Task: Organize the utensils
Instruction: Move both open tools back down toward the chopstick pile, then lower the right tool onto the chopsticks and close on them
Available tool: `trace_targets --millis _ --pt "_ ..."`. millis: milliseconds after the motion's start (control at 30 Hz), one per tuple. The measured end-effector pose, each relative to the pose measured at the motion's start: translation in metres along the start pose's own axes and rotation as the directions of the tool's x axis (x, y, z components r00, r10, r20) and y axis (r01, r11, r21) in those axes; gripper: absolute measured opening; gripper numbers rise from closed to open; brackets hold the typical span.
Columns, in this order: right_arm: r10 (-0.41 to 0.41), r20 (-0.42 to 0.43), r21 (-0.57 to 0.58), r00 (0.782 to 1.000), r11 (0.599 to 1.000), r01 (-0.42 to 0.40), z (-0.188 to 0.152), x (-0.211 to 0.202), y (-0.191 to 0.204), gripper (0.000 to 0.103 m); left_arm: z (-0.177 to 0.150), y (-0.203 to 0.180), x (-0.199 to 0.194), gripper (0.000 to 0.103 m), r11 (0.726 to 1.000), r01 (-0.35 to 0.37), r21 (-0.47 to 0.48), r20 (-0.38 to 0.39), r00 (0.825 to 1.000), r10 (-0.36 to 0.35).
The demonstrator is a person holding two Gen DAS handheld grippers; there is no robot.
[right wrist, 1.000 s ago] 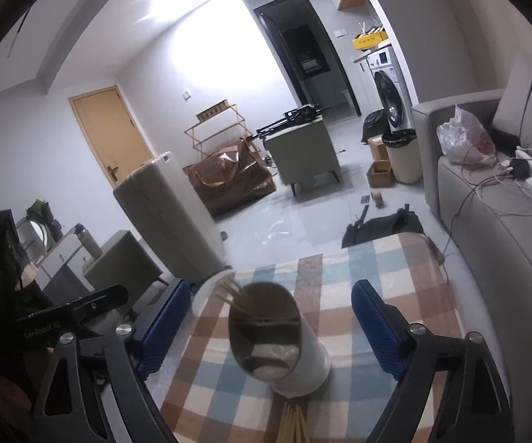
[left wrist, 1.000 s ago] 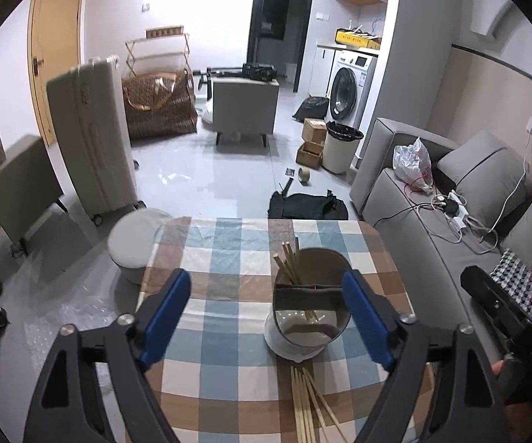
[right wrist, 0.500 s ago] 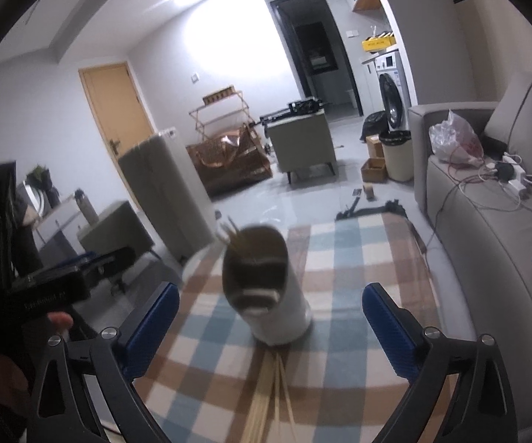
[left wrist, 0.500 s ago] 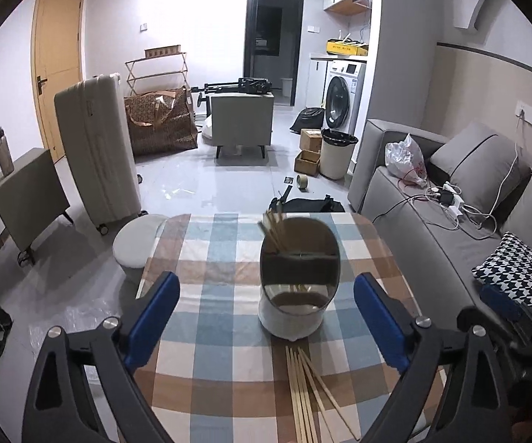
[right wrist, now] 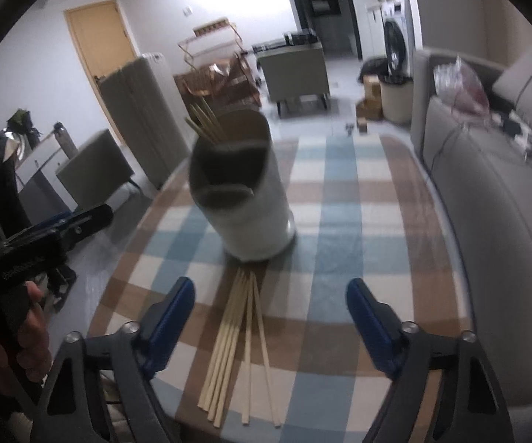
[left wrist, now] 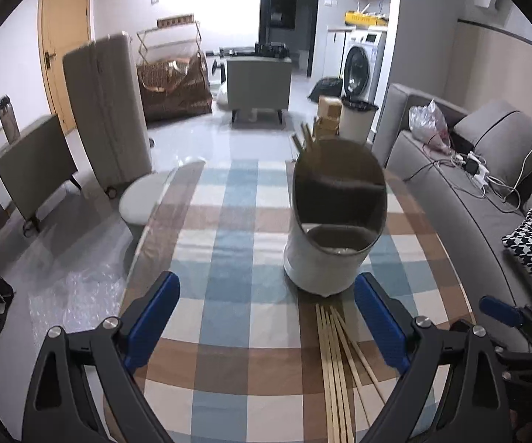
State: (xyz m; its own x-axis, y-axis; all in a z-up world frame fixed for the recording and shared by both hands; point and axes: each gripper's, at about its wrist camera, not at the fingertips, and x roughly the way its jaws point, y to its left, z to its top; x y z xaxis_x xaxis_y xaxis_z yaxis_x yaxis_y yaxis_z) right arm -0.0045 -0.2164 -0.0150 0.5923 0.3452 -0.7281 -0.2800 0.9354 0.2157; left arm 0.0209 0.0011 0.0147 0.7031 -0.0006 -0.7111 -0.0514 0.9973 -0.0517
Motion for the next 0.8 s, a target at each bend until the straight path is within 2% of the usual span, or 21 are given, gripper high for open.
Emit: trace_targets --millis 133,200,267,333,400,433,533,633,800 --pt "-0.016 -0.064 0.003 0.998 1.0 0.017 0.002 0.025 -0.003 0.076 0.003 0.01 0.009 0.092 0.999 0.005 -0.033 -0.041 0.999 -0.006" --pt "-0.015 -0.105 -0.005 0.994 1.0 0.014 0.003 0.042 -0.002 0.07 0.0 0.015 0.012 0.092 0.999 -0.002 -0.05 -0.052 0.999 -0.001" --pt "0.005 -0.161 -0.011 0.987 1.0 -0.007 0.005 0.061 0.0 0.054 -0.001 0.019 0.019 0.092 0.998 -0.006 -0.068 -0.081 0.997 0.0" --pt "0.013 -0.216 -0.024 0.976 1.0 -0.018 0.005 0.082 0.004 0.05 0.0 0.024 0.025 0.092 0.997 -0.009 -0.082 -0.111 0.994 -0.001" --pt "0.004 -0.257 -0.055 0.966 0.998 -0.019 0.003 0.102 0.01 0.048 -0.001 0.026 0.026 0.092 0.996 -0.058 -0.073 -0.126 0.991 0.049" --pt "0.002 -0.268 -0.069 0.963 0.997 -0.021 0.002 0.108 0.013 0.044 -0.001 0.028 0.027 0.092 0.995 -0.075 -0.062 -0.128 0.989 0.067" --pt "-0.034 -0.298 -0.146 0.954 0.989 -0.011 0.0 0.128 0.025 0.041 -0.003 0.035 0.03 0.092 0.993 -0.093 -0.07 -0.15 0.985 0.081" --pt "-0.058 -0.337 -0.167 0.94 0.986 0.001 -0.004 0.144 0.028 0.035 -0.005 0.045 0.033 0.092 0.991 -0.088 -0.105 -0.179 0.982 0.068" --pt "-0.141 -0.38 -0.249 0.914 0.967 0.046 -0.012 0.161 0.032 0.032 -0.004 0.056 0.032 0.092 0.986 -0.077 -0.147 -0.196 0.979 0.048"
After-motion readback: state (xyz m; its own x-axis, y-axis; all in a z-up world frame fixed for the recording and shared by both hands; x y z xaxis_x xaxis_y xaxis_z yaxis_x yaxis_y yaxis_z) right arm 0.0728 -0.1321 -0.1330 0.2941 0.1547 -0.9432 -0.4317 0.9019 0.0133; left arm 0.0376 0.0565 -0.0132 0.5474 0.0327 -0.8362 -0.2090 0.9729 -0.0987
